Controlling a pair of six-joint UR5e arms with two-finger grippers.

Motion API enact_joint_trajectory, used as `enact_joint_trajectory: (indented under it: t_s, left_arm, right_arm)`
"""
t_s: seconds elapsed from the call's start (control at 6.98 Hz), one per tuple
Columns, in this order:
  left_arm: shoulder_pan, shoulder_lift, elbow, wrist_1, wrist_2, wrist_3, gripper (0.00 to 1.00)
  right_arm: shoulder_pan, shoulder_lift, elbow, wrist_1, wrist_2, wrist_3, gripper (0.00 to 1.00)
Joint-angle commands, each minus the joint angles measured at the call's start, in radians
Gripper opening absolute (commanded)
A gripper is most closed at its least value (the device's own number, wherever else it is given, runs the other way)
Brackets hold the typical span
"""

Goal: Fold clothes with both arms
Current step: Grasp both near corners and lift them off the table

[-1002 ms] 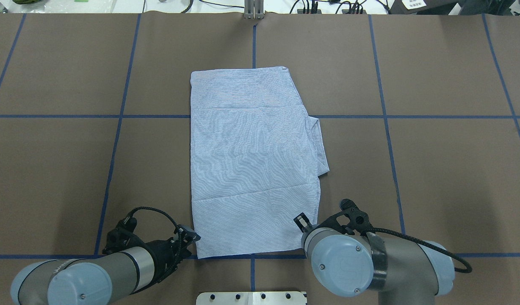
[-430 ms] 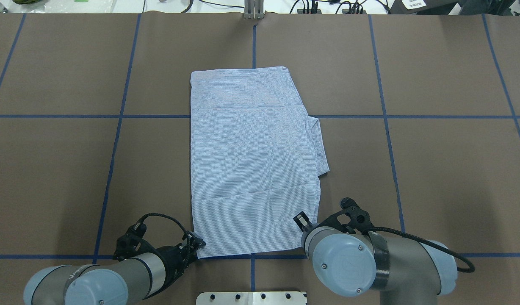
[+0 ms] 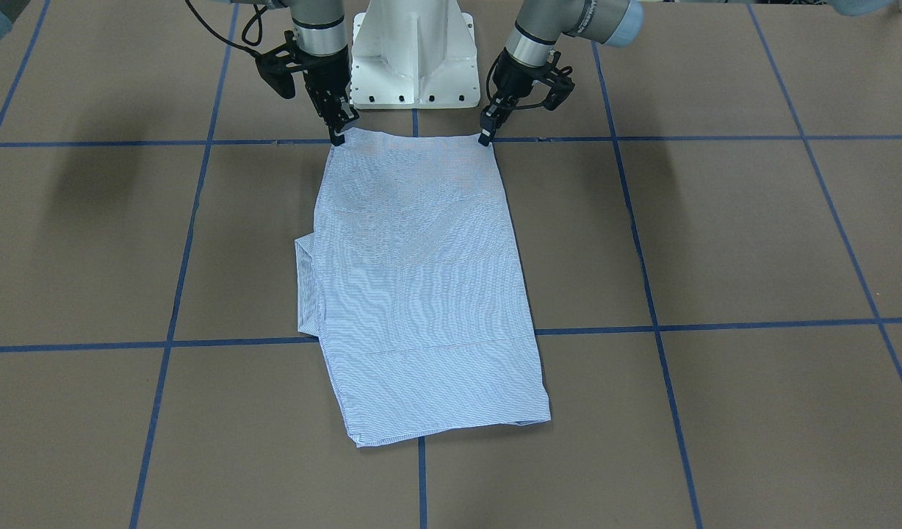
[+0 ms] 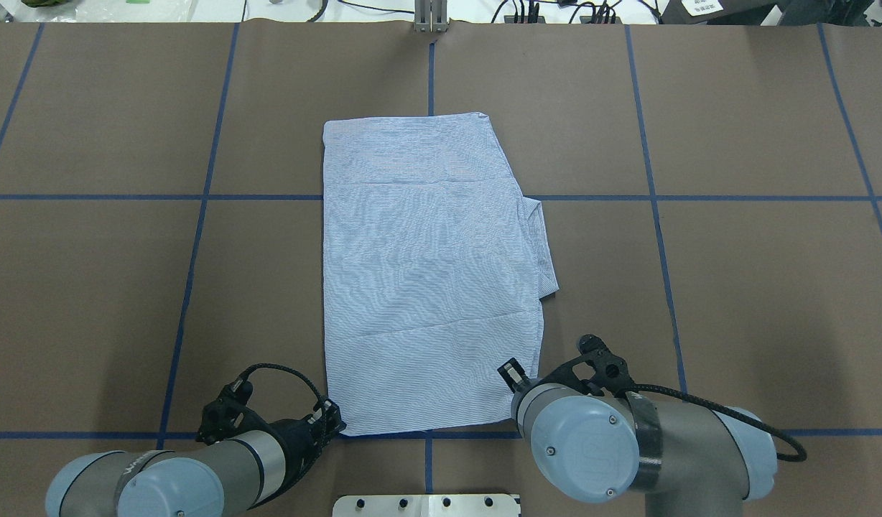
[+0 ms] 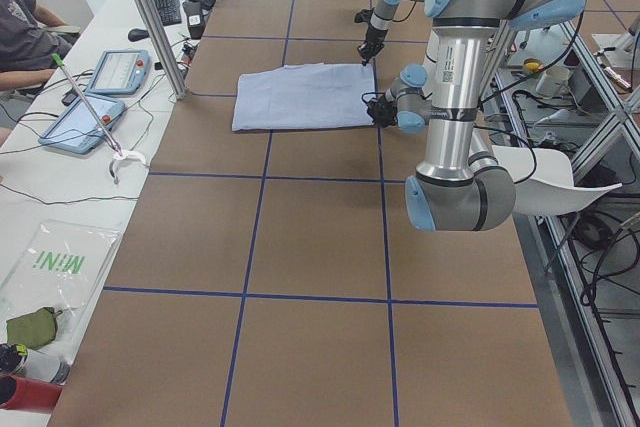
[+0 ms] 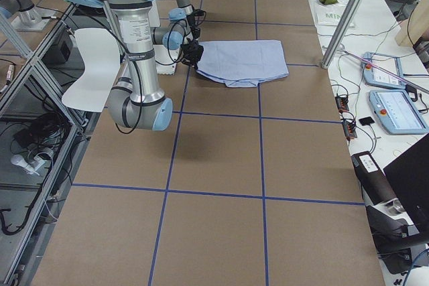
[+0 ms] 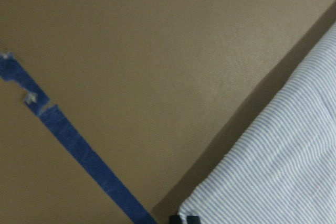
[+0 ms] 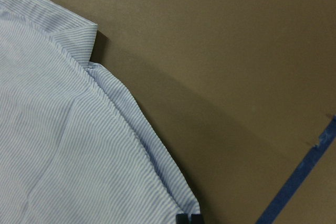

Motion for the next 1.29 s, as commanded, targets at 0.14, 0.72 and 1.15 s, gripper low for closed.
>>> enact_joint_trajectory:
  t_s: [0.14,0.72,1.15]
  left_arm:
    - [-0.002,0.008,-0.075,0.002,-0.035,0.01,0.0]
    - [-0.017,0.032,-0.339,0.145,-0.131,0.001,0.0]
    - [-0.269,0.001,-0.322,0.196,-0.172,0.059,0.0]
  right_arm:
    - [-0.02,-0.016,0.022,-0.009,0.0,0.003,0.0]
    - [-0.06,-0.016,0.31,-0.258,0.0,0.071,0.0]
    - [0.166,0.042,0.291,-0.247,0.032,0.054,0.0]
